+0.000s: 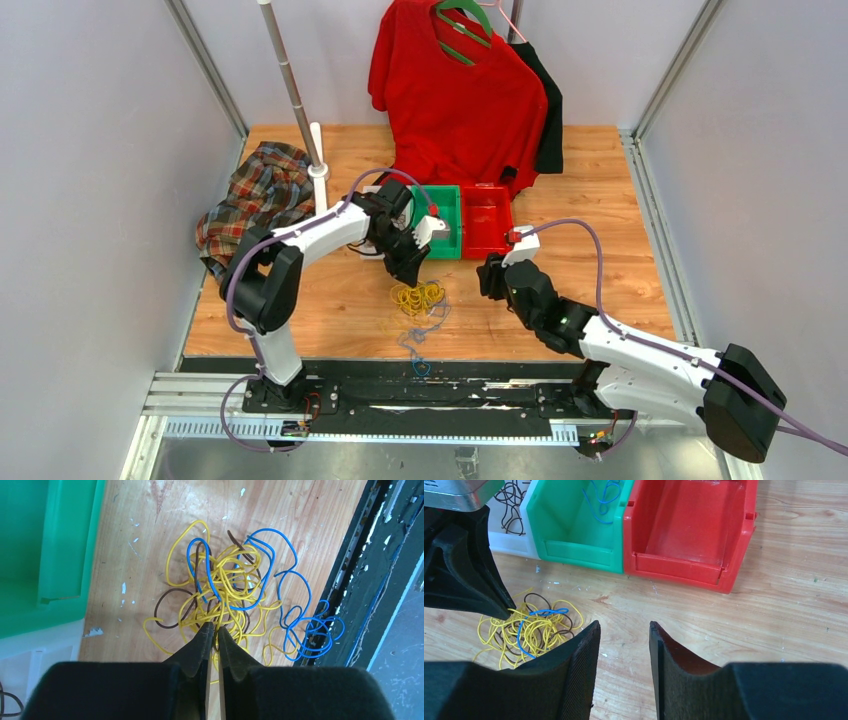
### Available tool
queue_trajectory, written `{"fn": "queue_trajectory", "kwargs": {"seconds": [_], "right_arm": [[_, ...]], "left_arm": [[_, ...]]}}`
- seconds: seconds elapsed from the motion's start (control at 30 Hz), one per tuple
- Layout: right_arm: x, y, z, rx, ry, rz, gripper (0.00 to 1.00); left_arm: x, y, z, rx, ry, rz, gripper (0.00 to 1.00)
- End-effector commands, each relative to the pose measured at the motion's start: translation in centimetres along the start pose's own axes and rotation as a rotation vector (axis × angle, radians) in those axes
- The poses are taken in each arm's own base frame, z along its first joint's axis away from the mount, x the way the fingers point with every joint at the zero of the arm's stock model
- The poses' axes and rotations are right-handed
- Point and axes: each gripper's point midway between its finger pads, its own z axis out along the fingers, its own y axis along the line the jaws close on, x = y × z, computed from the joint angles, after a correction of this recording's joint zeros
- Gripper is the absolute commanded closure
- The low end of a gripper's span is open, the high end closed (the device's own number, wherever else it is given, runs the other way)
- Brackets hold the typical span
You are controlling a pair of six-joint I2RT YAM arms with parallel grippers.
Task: Untangle the cables
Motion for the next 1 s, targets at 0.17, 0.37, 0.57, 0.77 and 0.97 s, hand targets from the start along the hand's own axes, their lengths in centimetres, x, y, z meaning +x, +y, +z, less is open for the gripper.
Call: {"fn": "queue_trajectory", "kwargs": {"seconds": [0.17, 0.37, 0.57, 0.77, 0.97], "right_arm": [[-2.2, 1.7, 0.2, -0.058, -0.027, 0.026, 0.59], [-3.7, 4.8, 0.2, -0.195, -0.036, 0.011, 0.45], [-5.6, 8.5, -0.3, -0.345, -0.055, -0.008, 0.37], [-6.2, 11.1, -1.0, -0.441, -0.068, -0.034, 0.35], [-6.6, 12.4, -1.1, -0.477, -0.077, -0.039, 0.34]], "left_arm": [[-4.3, -2.9, -4.6, -0.041, -0.156, 0.065, 0.97], [-5.6, -5.1, -7.8, -0.063, -0.194, 0.099, 0.98], [-6.5, -6.8, -10.5, -0.092, -0.228, 0.14, 0.98], [-6.8, -7.8, -11.7, -0.103, -0.25, 0.165, 0.98], [-7.1, -8.5, -12.3, -0.101, -0.257, 0.187, 0.98]]}}
